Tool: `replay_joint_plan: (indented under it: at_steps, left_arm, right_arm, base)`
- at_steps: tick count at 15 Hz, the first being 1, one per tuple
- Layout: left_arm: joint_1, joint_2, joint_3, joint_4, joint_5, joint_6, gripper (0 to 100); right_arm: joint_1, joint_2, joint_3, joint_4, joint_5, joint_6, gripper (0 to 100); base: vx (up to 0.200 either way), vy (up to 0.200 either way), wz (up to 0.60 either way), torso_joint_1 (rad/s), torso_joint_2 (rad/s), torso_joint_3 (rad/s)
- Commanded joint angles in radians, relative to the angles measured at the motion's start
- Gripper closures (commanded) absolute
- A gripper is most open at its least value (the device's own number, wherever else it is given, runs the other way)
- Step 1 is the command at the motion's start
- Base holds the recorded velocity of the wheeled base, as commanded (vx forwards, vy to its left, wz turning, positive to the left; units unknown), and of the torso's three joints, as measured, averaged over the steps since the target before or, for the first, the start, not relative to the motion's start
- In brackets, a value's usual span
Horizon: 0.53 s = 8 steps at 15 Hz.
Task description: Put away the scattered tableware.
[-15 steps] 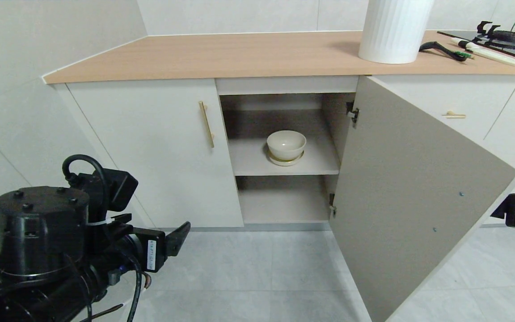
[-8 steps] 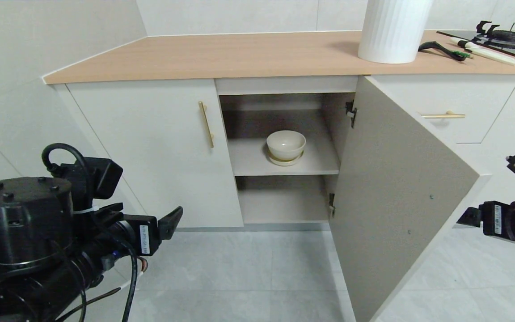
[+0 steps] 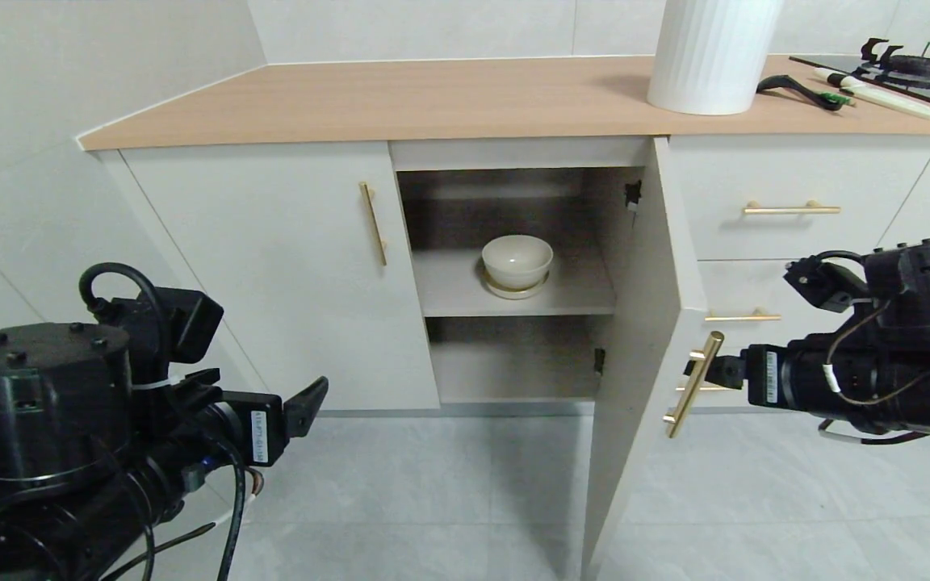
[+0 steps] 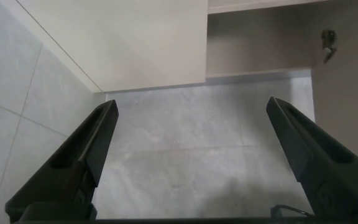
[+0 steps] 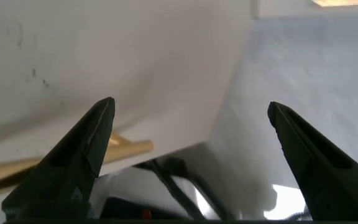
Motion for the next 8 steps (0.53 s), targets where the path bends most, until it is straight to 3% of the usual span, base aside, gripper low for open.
replay_joint_plan:
  at_steps: [1, 4, 8]
  left_arm:
    - [-0.002, -0.001, -0.001, 0.000, 0.002, 0.000, 0]
    - [-0.008, 0.012, -0.001, -0.002, 0.005, -0.001, 0]
    - [-0.014, 0.015, 0.001, 0.000, 0.015, -0.001, 0]
  right_arm:
    - [0.051, 0.091, 0.002, -0.050, 0.000, -0.001, 0]
    - [0.116, 0.181, 0.014, -0.162, -0.003, 0.070, 0]
    - [0.126, 0.194, 0.020, -0.228, -0.008, 0.123, 0]
  base:
    - [0.000, 0.000, 0.00, 0.000, 0.00, 0.000]
    - [0.000, 0.000, 0.00, 0.000, 0.00, 0.000]
    - [0.000, 0.000, 0.00, 0.000, 0.00, 0.000]
